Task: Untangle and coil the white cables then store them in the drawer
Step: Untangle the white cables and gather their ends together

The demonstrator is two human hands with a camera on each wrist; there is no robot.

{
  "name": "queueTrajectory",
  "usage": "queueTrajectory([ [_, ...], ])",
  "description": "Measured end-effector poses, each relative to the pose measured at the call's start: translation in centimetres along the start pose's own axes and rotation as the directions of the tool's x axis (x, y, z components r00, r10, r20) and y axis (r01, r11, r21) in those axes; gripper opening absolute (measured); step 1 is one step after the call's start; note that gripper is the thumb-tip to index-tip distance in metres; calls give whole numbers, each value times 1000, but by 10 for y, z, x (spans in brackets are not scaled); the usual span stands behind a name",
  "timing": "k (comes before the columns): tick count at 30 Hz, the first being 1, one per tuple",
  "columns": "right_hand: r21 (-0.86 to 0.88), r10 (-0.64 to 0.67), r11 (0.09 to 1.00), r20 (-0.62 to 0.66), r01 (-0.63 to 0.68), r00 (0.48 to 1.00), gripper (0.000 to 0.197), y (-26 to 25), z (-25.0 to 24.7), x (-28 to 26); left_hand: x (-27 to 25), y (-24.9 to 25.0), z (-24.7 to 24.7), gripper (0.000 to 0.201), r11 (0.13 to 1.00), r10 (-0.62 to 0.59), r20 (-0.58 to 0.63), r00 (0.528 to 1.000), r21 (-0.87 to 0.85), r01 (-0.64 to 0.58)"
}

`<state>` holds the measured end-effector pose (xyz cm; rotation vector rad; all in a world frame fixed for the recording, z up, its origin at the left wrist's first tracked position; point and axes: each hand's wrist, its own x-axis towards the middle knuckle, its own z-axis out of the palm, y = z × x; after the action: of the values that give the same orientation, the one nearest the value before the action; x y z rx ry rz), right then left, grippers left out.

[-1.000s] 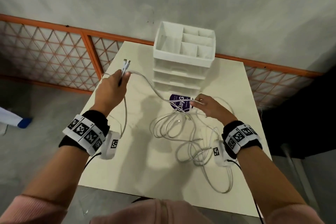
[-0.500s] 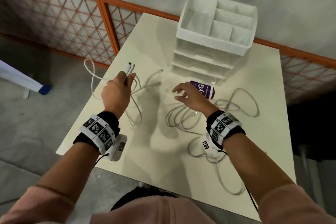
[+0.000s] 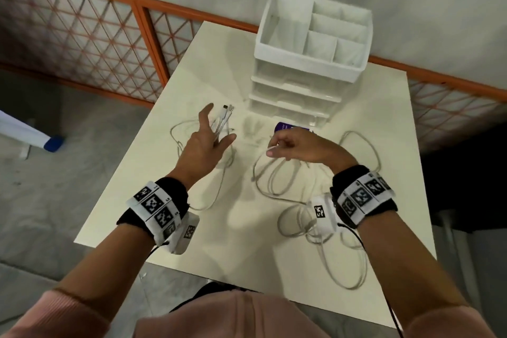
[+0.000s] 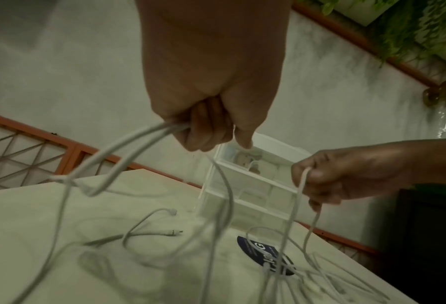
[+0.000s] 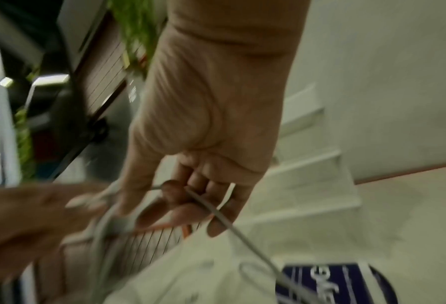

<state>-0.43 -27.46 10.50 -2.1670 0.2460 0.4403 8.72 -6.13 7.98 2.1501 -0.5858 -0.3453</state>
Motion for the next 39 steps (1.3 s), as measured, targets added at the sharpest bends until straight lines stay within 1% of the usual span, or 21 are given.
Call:
queueTrajectory([
  [1, 52, -15, 999, -31, 17, 999, 21, -6, -10, -12, 0, 4, 0, 48, 1000, 24, -4, 1000, -13, -24],
  [3, 76, -69, 994, -112, 78, 991, 31, -16, -24, -29, -1, 9, 1, 25, 999, 10, 3, 1000, -32, -10],
  [5, 57, -138, 986, -238, 156, 961, 37, -25, -28, -40, 0, 11, 3, 31, 994, -25, 37, 999, -110, 29],
  [7, 70, -193, 971, -341, 230, 920, 35, -34, -28, -45, 0, 16, 4, 37, 962, -88, 112, 990, -247, 113],
  [9, 106, -235, 948, -402, 300, 885, 32, -44, -22, -46, -1, 21, 5, 38, 911, -123, 219, 968, -362, 198],
  [11, 115, -278, 928, -418, 354, 865, 27, -54, -13, -48, -3, 25, 5, 38, 872, -102, 296, 950, -432, 228],
  [13, 78, -318, 926, -362, 368, 876, 25, -62, -2, -50, -5, 30, 3, 40, 818, -57, 352, 934, -520, 246],
  [15, 23, -319, 942, -249, 335, 914, 24, -64, 11, -53, -5, 33, 1, 41, 732, -33, 379, 925, -621, 280],
  [19, -79, -233, 970, -32, 230, 972, 21, -54, 31, -58, -3, 38, -4, 38, 574, -29, 333, 943, -766, 288],
  [21, -98, -156, 982, 66, 162, 986, 22, -45, 36, -59, -4, 42, -5, 33, 534, -14, 300, 954, -804, 261],
  [22, -79, -125, 988, 61, 130, 990, 24, -40, 37, -58, -5, 43, -5, 32, 541, 2, 293, 956, -805, 245],
  [23, -34, -111, 993, 1, 111, 994, 27, -38, 37, -56, -7, 44, -5, 32, 557, 27, 295, 955, -798, 230],
  [24, 37, -109, 993, -102, 114, 989, 27, -37, 36, -54, -10, 44, -4, 31, 580, 56, 303, 951, -785, 216],
  [25, 107, -108, 985, -223, 134, 969, 27, -38, 33, -50, -13, 45, -3, 31, 605, 84, 320, 944, -769, 207],
  [27, 166, -119, 964, -422, 206, 899, 25, -46, 26, -45, -19, 49, -1, 29, 662, 136, 367, 920, -725, 192],
  [29, 133, -177, 950, -512, 282, 840, 19, -57, 20, -41, -25, 54, 3, 29, 713, 174, 409, 896, -680, 171],
  [32, 103, -213, 941, -564, 323, 798, 16, -68, 17, -36, -31, 60, 7, 30, 761, 205, 433, 878, -634, 135],
  [36, 227, -182, 894, -604, 386, 776, 15, -77, 9, -36, -35, 62, 5, 32, 774, 241, 405, 882, -628, 77],
  [37, 259, -168, 886, -591, 383, 789, 20, -77, 8, -36, -35, 63, 4, 32, 762, 246, 382, 891, -644, 66],
  [38, 290, -153, 887, -551, 360, 821, 28, -76, 9, -36, -35, 64, 2, 31, 745, 250, 349, 903, -665, 51],
  [39, 306, -147, 896, -475, 320, 867, 39, -74, 13, -36, -34, 65, 0, 31, 726, 251, 309, 917, -687, 32],
])
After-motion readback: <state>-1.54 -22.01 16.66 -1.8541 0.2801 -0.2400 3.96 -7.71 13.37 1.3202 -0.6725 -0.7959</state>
